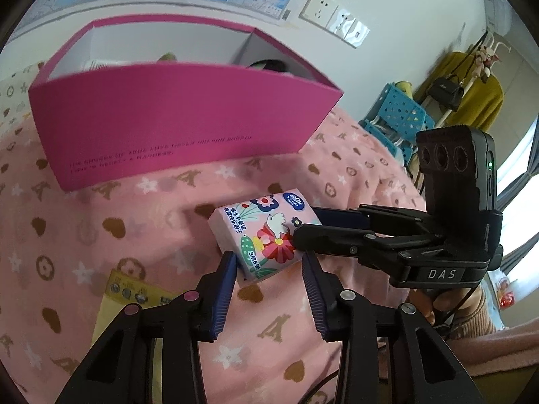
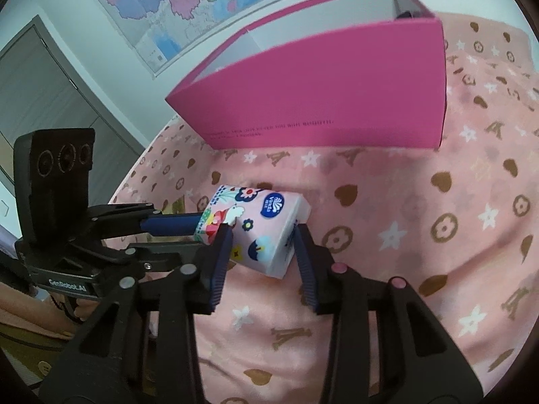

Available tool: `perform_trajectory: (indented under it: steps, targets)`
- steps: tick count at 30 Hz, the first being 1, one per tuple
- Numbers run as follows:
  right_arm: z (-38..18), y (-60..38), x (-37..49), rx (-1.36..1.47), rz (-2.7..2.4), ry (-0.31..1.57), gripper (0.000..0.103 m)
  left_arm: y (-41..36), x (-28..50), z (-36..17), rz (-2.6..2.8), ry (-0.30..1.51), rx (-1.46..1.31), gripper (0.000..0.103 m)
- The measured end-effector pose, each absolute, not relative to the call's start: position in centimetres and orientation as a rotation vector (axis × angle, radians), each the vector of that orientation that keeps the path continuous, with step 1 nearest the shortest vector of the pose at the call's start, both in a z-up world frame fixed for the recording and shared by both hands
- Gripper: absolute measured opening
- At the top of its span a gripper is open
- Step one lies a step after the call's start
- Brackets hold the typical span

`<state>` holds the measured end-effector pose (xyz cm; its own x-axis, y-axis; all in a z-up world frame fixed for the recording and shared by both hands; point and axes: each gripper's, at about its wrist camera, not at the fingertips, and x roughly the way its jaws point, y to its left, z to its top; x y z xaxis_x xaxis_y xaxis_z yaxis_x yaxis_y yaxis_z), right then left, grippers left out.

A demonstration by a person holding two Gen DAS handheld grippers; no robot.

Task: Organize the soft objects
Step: 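Reach the right tool to the Hello Kitty tissue pack and grasp it, then carry the tissue pack into the magenta box and open the right tool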

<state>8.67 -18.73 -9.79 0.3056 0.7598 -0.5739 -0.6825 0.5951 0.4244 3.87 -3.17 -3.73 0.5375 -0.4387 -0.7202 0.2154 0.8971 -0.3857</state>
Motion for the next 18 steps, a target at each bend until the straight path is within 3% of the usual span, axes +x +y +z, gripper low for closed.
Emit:
perform_trajectory:
  steps: [18]
  targets:
    - [-4.9, -19.3, 9.0, 0.062, 0.948, 0.675, 0.042, -3.3, 4.6, 0.4, -0.413, 0.817, -0.224, 0.04]
